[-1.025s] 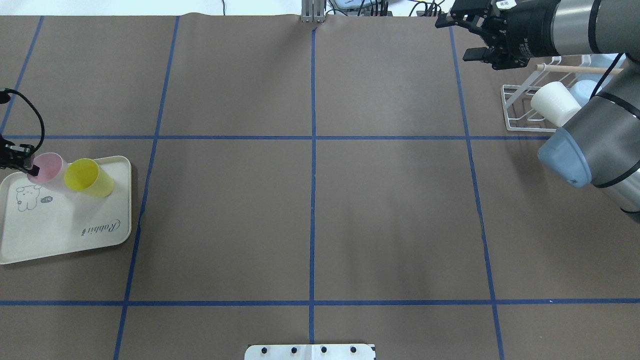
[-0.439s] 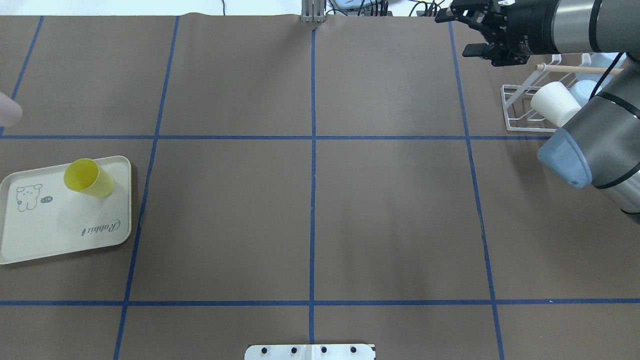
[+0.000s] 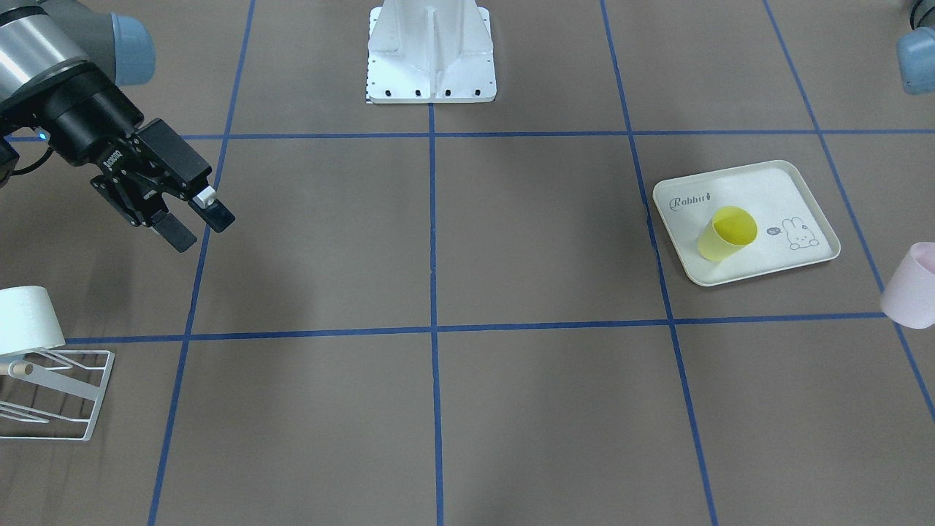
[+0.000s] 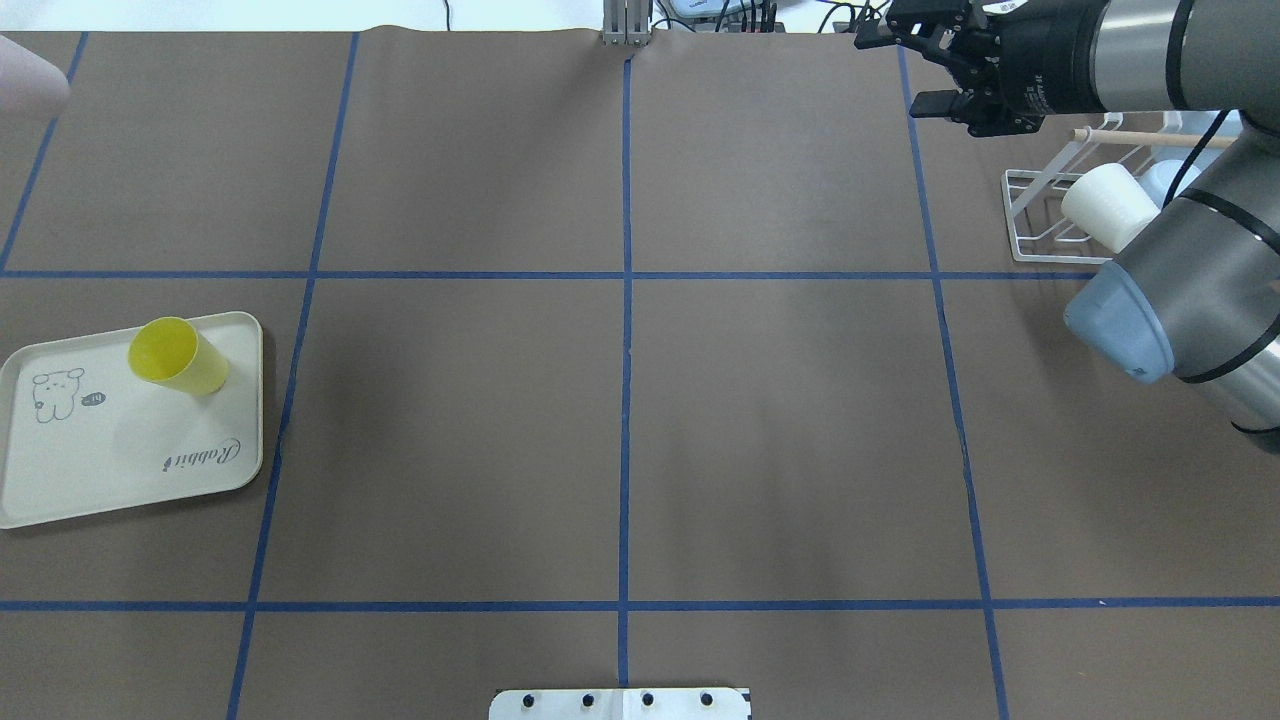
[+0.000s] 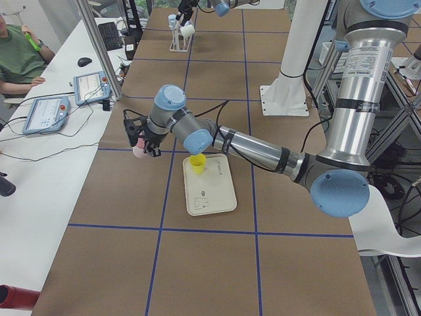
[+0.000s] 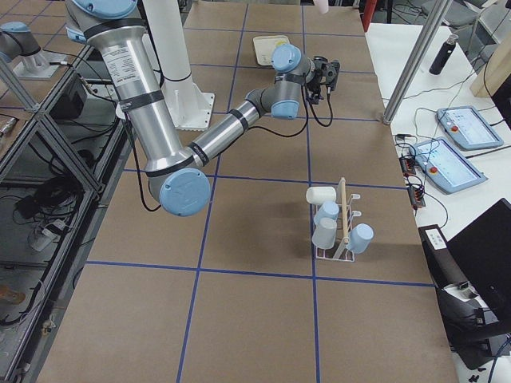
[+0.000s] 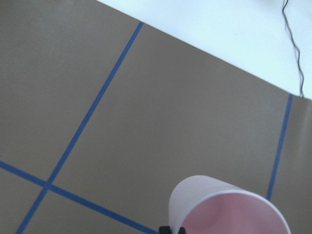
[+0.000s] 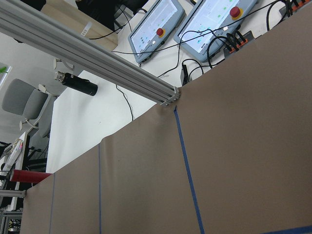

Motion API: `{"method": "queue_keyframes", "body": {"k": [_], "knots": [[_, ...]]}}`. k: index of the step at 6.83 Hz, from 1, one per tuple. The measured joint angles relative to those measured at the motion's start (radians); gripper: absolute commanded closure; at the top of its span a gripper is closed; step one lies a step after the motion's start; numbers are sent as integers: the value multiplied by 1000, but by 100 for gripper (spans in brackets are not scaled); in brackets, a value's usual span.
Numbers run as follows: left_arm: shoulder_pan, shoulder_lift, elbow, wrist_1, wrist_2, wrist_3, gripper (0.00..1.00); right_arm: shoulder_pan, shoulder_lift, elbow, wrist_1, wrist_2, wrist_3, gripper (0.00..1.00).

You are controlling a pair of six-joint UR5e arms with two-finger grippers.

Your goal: Transfer IKEA cup to right arm and place on rack

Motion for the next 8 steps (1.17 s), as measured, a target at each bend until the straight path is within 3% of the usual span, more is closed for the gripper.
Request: {"method": "queue_keyframes", "body": {"k": [1, 3, 6, 8], "knots": [[61, -16, 0, -137, 40, -219, 100, -1, 1, 0, 1, 0, 13, 1], [237, -76, -9, -338, 209, -623, 100, -12, 2, 1, 52, -2, 77, 1], [520, -116, -13, -587, 576, -1002, 100, -54, 6, 4, 118, -37, 170, 1], [653, -142, -11, -709, 786, -1185, 100, -151, 23, 3, 198, -143, 250, 0]]}}
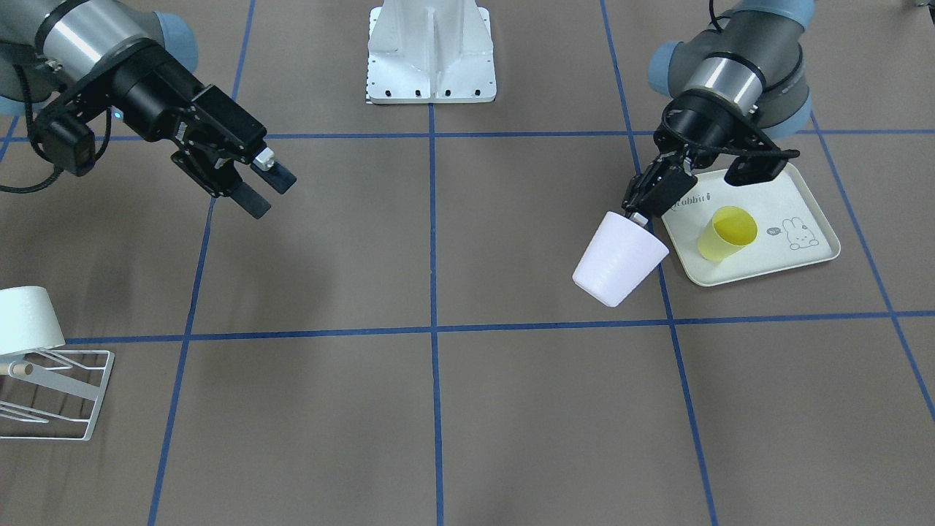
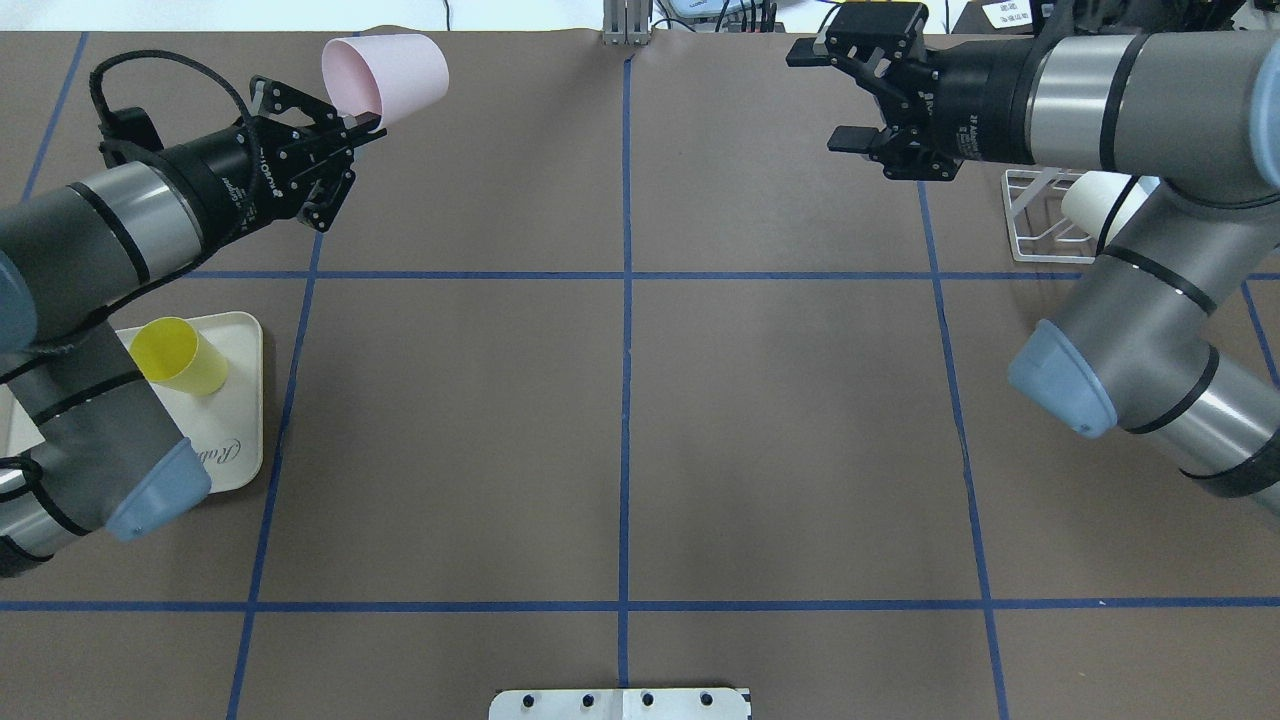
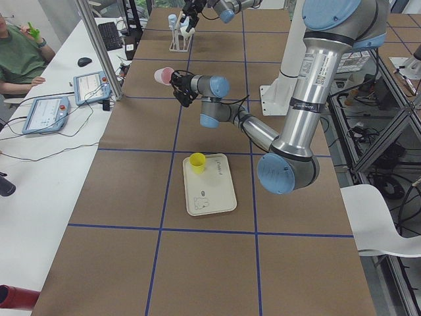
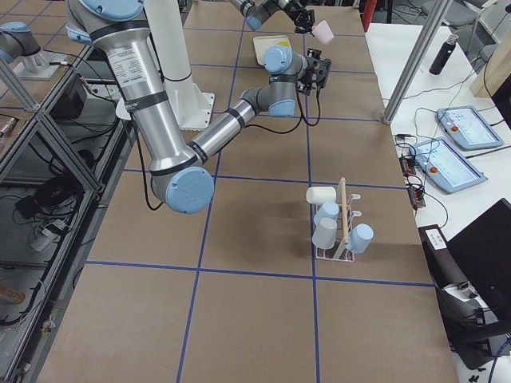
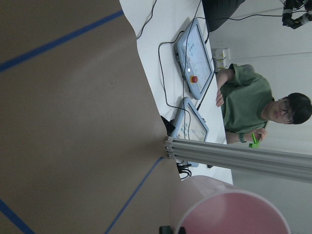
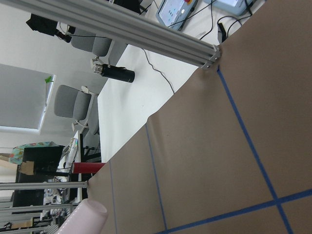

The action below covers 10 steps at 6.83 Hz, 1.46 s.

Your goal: Transfer IKEA cup to right arm and place on rack

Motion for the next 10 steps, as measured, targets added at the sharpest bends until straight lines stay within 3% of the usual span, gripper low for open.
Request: {"method": "queue_keyframes", "body": {"k": [2, 4, 6, 10], "knots": [[75, -48, 10, -57, 120, -124, 100, -142, 25, -1, 82, -167, 75, 1], [175, -101, 21, -83, 224, -155, 100, -226, 48, -7, 121, -264, 105, 1], [262, -147, 25, -89, 295, -153, 100, -247, 63, -24, 127, -286, 113, 1], [335, -173, 24, -94, 320, -149, 100, -250, 95, -67, 128, -314, 126, 1]]}}
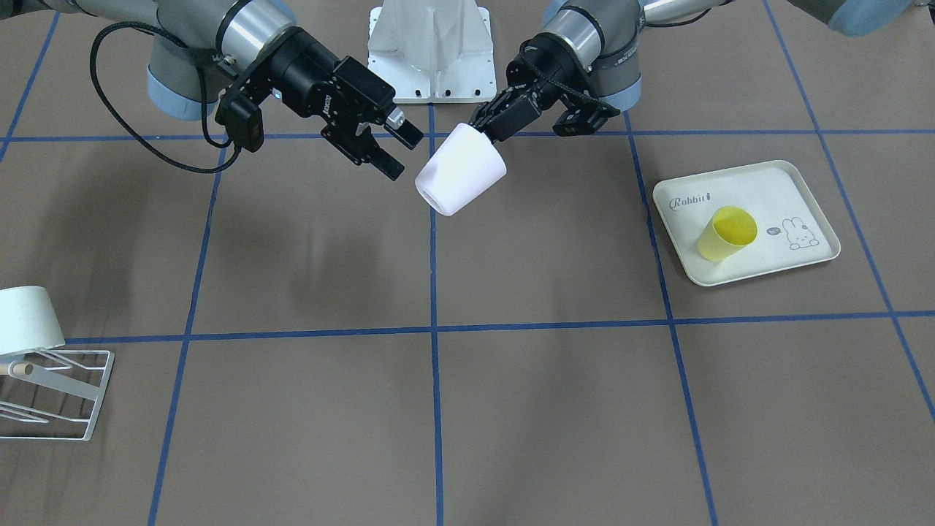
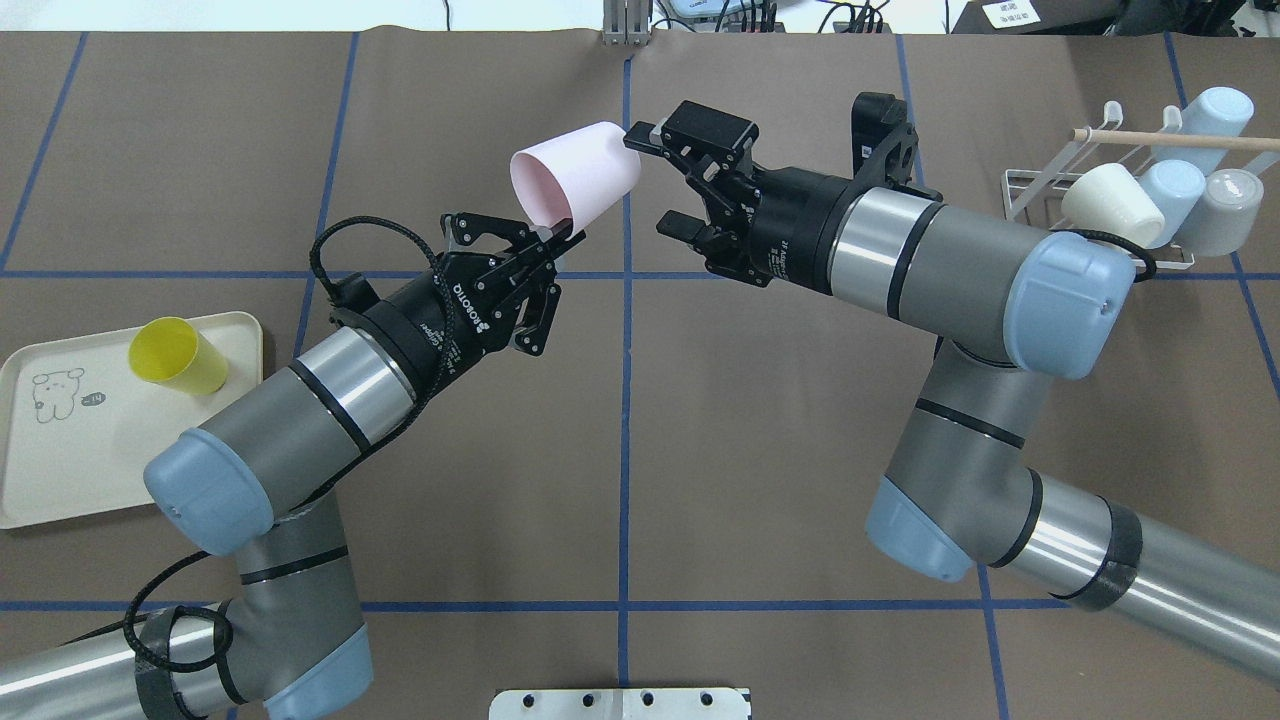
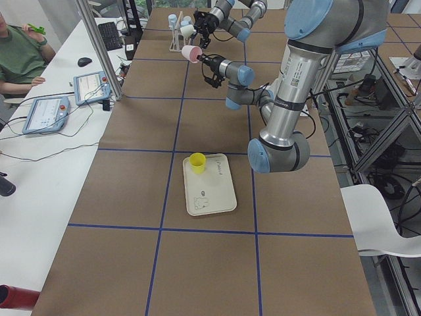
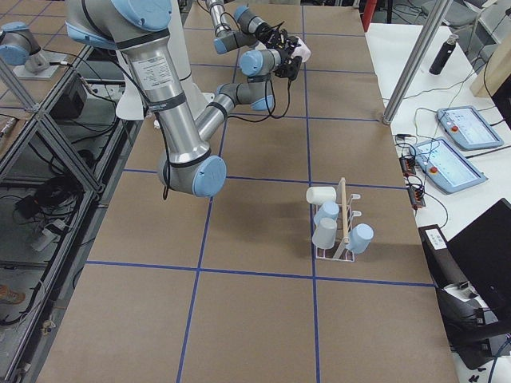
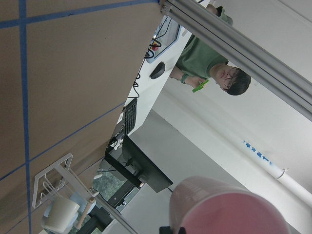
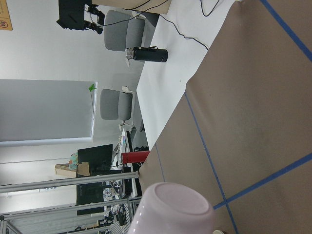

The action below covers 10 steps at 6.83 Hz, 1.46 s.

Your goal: Transfer IKEA cup to right arm and place on rack

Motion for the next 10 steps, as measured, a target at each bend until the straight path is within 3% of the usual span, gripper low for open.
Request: {"method": "queue_keyframes", "body": {"k": [4, 10], "knots": [[90, -65, 0, -1, 77, 87, 100, 0, 13, -28, 0, -3, 6, 1], [94, -74, 8, -2, 82, 92, 100, 1, 12, -30, 20, -2, 11, 1]]}}
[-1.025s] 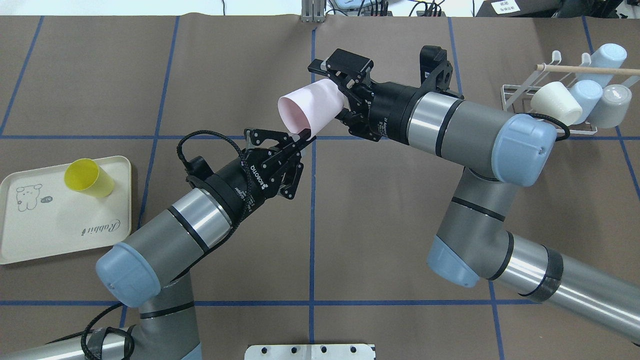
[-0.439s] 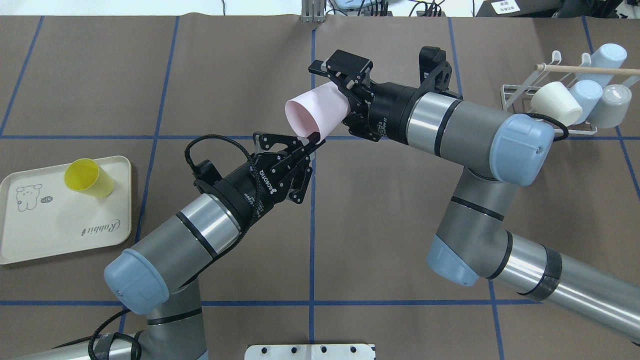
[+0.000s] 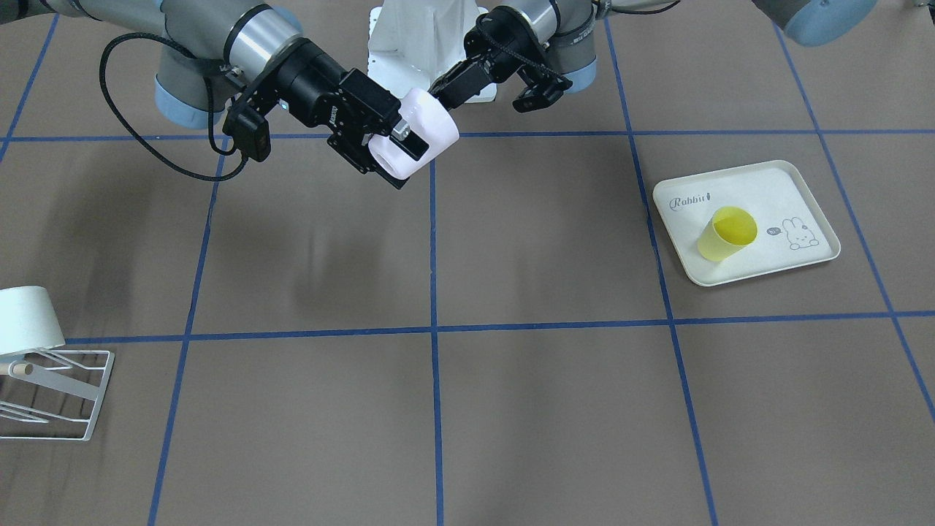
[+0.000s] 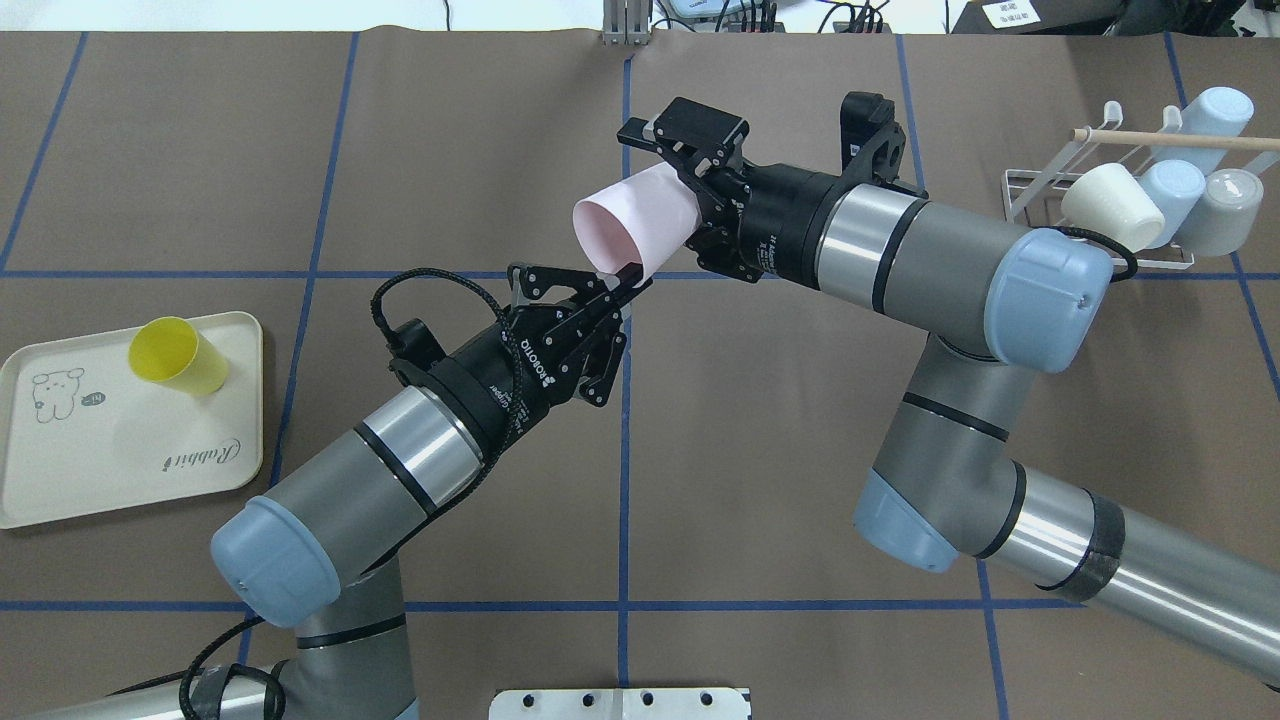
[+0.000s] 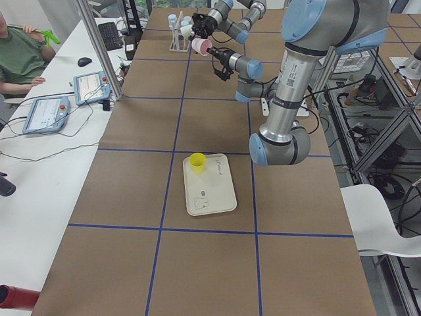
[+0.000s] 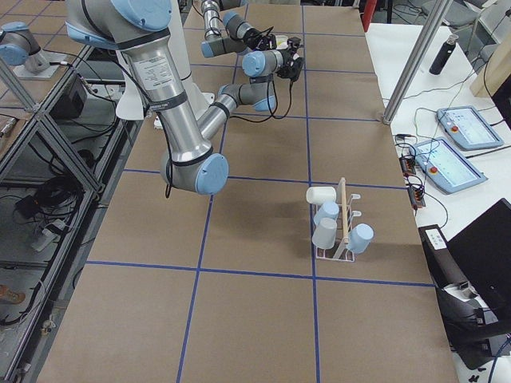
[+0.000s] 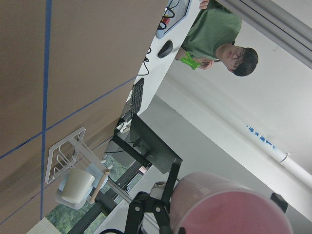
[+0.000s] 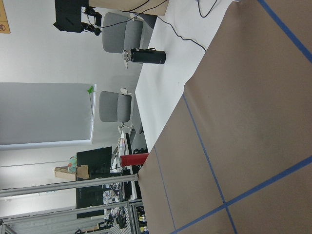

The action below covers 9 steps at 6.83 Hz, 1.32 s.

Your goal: Transfer IKEA cup to right arm and place on rack

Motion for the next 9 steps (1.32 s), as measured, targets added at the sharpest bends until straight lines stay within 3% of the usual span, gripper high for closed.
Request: {"method": "queue_keyframes", "body": {"k": [9], "knots": [[0, -5, 4, 0, 26, -1, 100, 0, -9, 3, 16, 2, 3, 1]]}}
